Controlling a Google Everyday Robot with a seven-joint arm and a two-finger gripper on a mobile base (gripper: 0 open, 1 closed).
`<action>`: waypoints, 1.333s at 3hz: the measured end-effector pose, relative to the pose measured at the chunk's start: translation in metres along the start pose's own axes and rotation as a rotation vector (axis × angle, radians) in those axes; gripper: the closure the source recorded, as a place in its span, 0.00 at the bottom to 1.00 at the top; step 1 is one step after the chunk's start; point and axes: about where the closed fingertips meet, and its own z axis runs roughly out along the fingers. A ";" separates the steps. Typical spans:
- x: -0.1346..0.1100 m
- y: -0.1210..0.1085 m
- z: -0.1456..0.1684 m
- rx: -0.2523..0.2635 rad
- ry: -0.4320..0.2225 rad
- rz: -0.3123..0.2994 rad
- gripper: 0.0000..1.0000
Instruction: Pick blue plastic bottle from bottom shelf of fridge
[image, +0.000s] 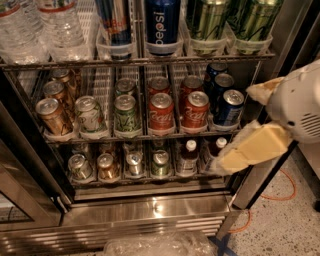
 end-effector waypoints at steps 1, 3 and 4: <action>-0.004 0.024 0.025 0.022 -0.123 0.004 0.00; 0.000 0.045 0.065 0.043 -0.257 -0.004 0.00; 0.000 0.045 0.065 0.043 -0.258 -0.004 0.00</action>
Offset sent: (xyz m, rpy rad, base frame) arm -0.0160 0.0817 -0.0925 0.3354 -0.2539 0.0492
